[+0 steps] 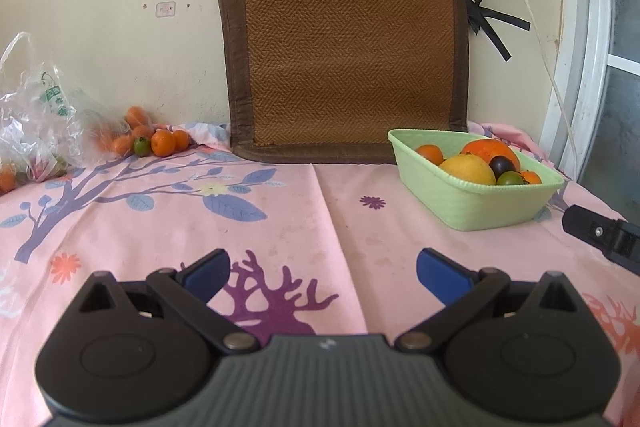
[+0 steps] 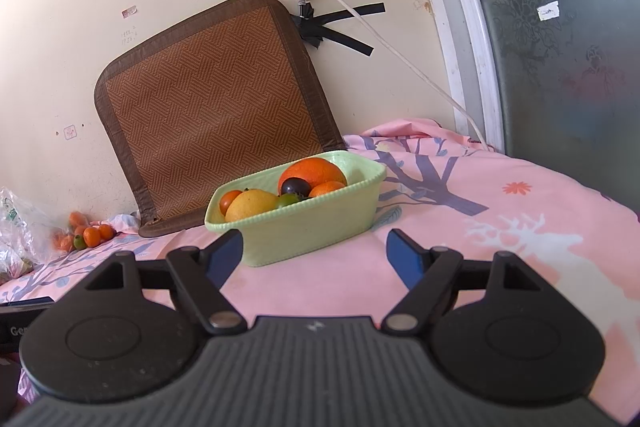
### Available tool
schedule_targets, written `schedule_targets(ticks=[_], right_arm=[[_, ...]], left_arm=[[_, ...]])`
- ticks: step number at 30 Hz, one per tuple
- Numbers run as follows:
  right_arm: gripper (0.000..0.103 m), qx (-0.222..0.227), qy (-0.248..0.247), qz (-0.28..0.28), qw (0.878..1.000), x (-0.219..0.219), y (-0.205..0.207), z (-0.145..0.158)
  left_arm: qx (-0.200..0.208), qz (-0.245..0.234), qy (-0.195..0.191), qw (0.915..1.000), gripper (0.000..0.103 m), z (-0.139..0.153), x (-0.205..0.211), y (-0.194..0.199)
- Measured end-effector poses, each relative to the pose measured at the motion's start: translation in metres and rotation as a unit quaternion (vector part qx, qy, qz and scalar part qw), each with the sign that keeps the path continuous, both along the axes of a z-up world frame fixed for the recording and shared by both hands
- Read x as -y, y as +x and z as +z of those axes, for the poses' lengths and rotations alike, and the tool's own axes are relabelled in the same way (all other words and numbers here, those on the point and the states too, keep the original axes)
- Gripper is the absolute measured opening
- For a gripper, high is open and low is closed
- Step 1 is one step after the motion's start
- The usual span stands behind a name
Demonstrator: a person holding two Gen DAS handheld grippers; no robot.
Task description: Organize fruits
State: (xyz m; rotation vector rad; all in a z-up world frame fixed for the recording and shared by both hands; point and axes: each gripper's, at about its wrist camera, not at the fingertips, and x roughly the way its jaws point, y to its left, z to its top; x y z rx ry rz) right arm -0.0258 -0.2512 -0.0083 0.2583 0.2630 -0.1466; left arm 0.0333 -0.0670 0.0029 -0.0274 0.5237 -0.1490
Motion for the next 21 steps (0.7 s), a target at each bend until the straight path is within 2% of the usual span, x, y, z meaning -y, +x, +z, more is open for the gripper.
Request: schedule_targets(ticks=[6, 15, 21], right_arm=[[0.081, 0.002, 0.001, 0.0, 1.0, -0.001, 0.0, 0.0], [0.082, 0.011, 0.006, 0.001, 1.0, 0.001, -0.002, 0.0], [0.082, 0.016, 0.008, 0.003, 1.0, 0.002, -0.003, 0.0]], left_arm=[[0.002, 0.033, 0.035, 0.9988, 0.103, 0.004, 0.003, -0.003], [-0.03, 0.056, 0.057, 0.9964, 0.103, 0.007, 0.002, -0.008], [-0.037, 0.06, 0.069, 0.9951, 0.103, 0.011, 0.002, -0.011]])
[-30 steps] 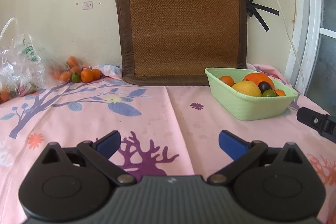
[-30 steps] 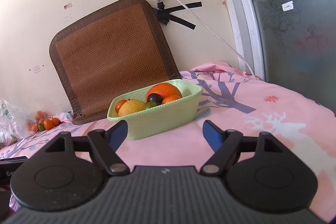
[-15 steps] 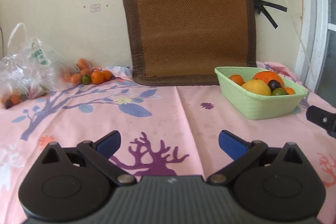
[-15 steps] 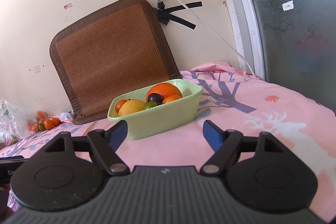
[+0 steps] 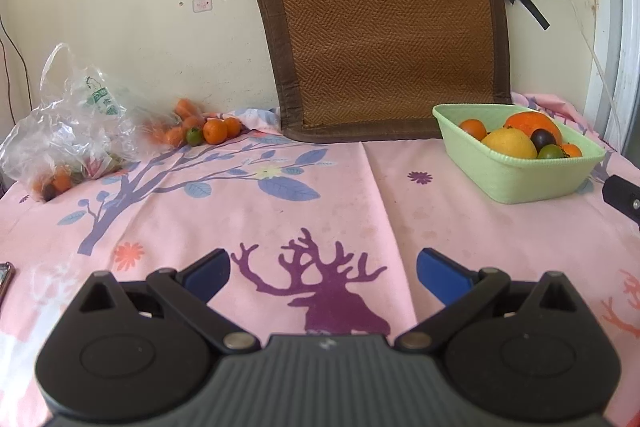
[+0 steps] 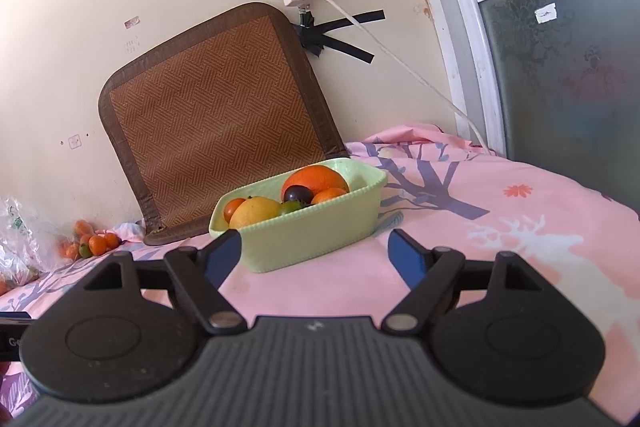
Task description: Organize fruits
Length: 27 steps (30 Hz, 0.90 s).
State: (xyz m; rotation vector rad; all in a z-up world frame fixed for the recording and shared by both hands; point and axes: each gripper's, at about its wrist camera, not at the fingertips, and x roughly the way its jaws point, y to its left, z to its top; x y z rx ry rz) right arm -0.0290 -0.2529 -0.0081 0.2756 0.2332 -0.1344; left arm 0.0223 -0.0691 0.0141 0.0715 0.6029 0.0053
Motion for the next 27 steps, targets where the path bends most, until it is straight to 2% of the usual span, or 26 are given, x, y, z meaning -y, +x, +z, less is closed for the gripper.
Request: schedule_targets(ticks=[10, 27], right_arm=[[0.083, 0.001, 0.001, 0.0, 1.0, -0.001, -0.001, 0.0002], [0.083, 0.003, 0.002, -0.001, 1.0, -0.0012, -0.0014, 0.001]], left_arm=[[-0.016, -0.009, 0.0, 0.9998, 0.103, 0.0015, 0.0014, -0.0007], [-0.014, -0.031, 0.009, 0.9994, 0.103, 0.0043, 0.0066, -0.0058]])
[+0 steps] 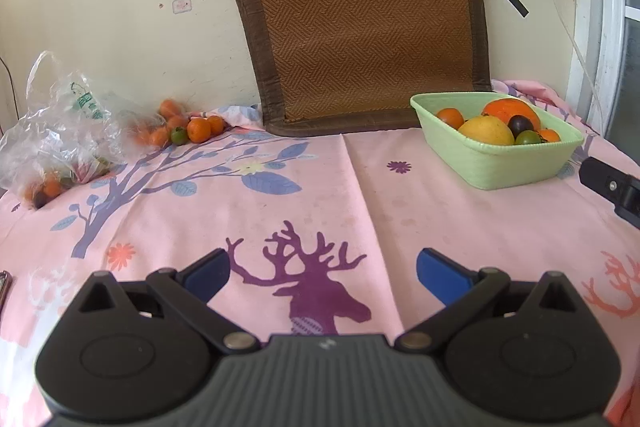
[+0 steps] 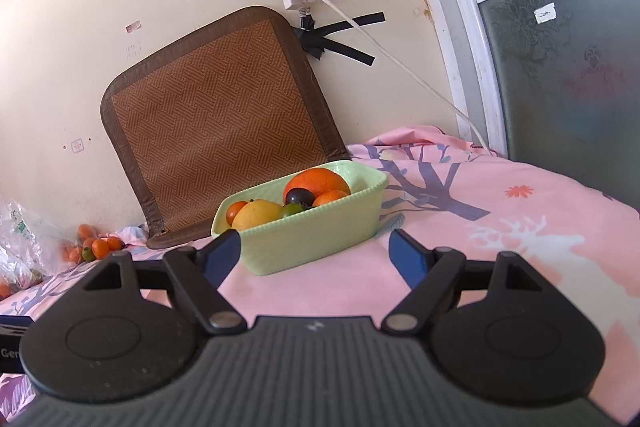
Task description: Organize fruits
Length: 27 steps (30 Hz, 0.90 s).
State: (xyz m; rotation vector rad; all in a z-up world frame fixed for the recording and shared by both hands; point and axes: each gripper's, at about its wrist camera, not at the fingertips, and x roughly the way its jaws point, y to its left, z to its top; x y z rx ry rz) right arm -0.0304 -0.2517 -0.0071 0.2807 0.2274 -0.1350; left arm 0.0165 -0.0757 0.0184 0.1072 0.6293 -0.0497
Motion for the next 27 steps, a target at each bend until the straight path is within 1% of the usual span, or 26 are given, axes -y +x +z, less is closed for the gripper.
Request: schedule_targets(ticks=[8, 15, 27], right_arm=[[0.083, 0.001, 0.001, 0.0, 1.0, -0.0001, -0.0005, 0.0007], [0.083, 0.002, 0.002, 0.001, 1.0, -0.0008, -0.0004, 0.001], [0.083, 0.006, 0.006, 0.007, 1.0, 0.0016, -0.0008, 0.0006]], left_arm=[[0.002, -0.003, 0.013, 0.9999, 0.103, 0.0001, 0.0032, -0.0018], [0.009, -0.006, 0.014, 0.9998, 0.103, 0.0024, 0.0044, -0.0027], [0.002, 0.007, 0.032, 0.9995, 0.103, 0.0016, 0.0049, 0.0011]])
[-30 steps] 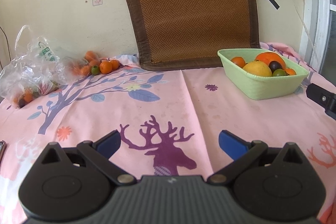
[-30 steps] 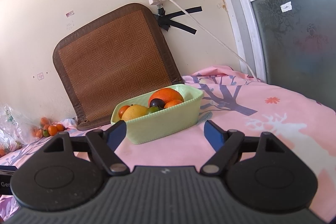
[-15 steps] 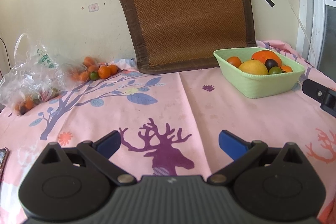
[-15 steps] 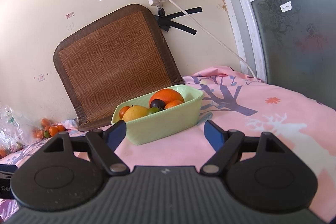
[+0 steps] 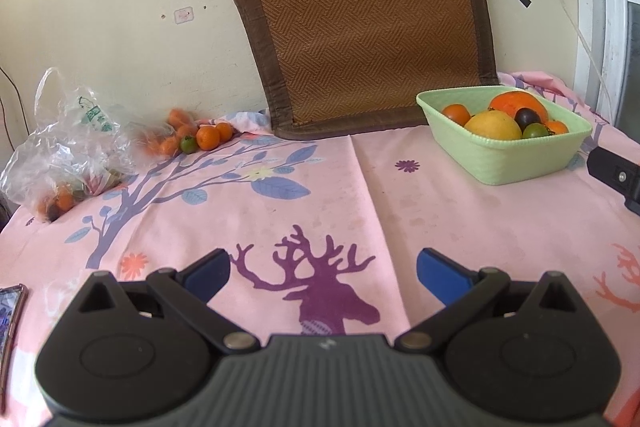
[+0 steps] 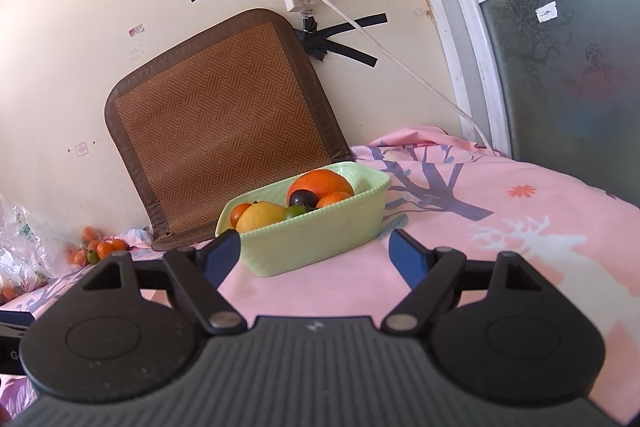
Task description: Organize fruits
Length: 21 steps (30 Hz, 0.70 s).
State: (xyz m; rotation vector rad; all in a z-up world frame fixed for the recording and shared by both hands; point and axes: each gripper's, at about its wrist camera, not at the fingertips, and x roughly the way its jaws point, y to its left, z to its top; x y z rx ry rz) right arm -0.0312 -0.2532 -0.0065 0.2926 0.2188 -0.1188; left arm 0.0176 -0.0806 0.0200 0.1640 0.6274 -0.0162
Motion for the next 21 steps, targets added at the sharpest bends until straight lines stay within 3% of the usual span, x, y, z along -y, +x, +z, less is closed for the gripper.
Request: schedule_targets(ticks=[21], right_arm=[[0.084, 0.004, 0.003, 0.002, 1.0, 0.0014, -0.0007, -0.0001]], left_arm=[[-0.013, -0.008, 0.008, 0.9998, 0.103, -0.0032, 0.0033, 0.0004]])
